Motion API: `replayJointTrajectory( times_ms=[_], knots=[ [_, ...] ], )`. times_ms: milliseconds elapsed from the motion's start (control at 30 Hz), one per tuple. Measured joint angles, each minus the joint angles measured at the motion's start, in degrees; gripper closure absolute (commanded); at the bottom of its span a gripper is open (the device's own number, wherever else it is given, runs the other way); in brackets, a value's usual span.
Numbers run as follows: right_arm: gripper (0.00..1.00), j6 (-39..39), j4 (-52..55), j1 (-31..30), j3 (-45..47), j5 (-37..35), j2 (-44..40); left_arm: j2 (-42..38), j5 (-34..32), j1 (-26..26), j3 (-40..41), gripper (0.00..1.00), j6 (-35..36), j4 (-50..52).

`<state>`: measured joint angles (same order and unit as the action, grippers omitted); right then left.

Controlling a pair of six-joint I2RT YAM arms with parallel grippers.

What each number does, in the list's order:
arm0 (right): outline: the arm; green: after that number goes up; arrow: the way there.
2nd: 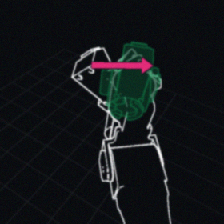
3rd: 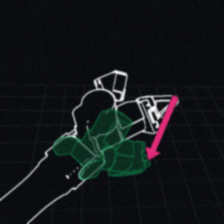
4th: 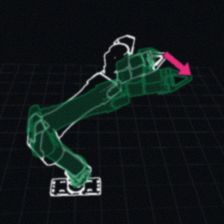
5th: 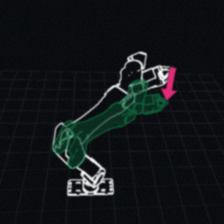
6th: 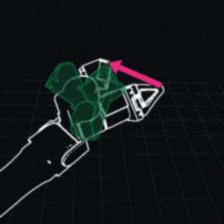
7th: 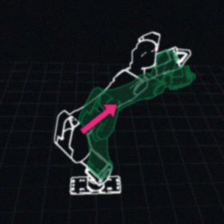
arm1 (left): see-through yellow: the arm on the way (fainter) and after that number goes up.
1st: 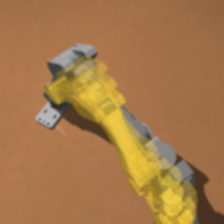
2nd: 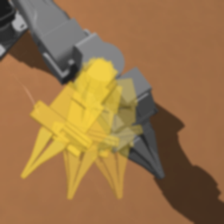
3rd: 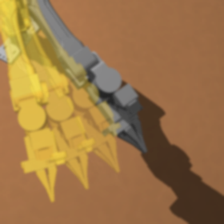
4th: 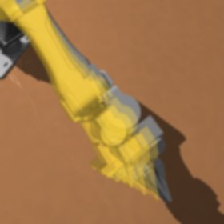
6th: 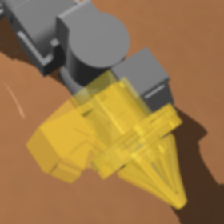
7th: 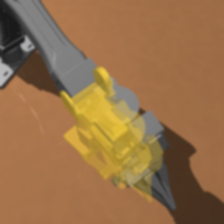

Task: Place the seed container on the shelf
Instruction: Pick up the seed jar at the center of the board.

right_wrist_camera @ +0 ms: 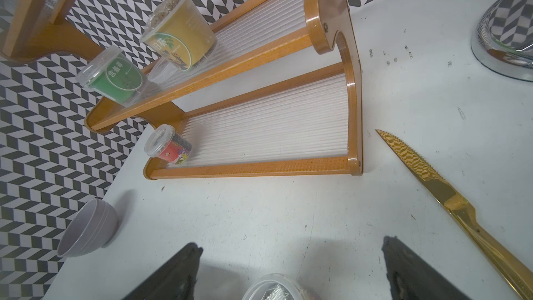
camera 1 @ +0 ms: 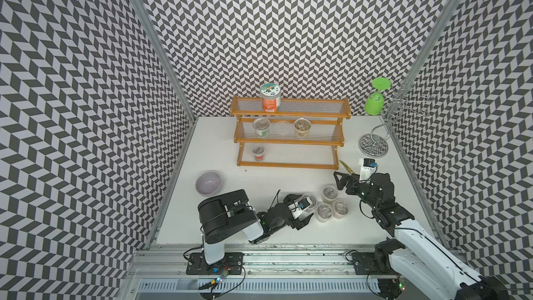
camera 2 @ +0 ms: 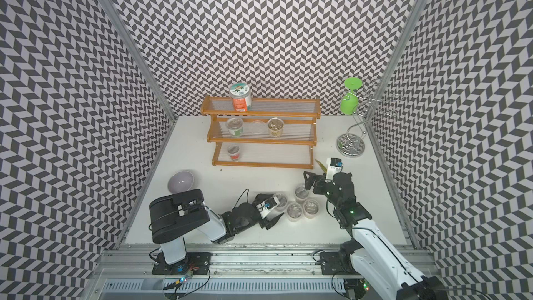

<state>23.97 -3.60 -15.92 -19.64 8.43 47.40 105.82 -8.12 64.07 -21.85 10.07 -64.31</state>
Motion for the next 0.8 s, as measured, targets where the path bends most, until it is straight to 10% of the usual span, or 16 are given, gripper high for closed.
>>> replayJointTrajectory(
  times_ms=[800],
  knots=[
    [0.01,-5.84,-1.53,0.0,-1.01,6.91,7.17,1.86,4.28,-2.62,-1.55,0.26,-6.01,-1.92]
  ],
)
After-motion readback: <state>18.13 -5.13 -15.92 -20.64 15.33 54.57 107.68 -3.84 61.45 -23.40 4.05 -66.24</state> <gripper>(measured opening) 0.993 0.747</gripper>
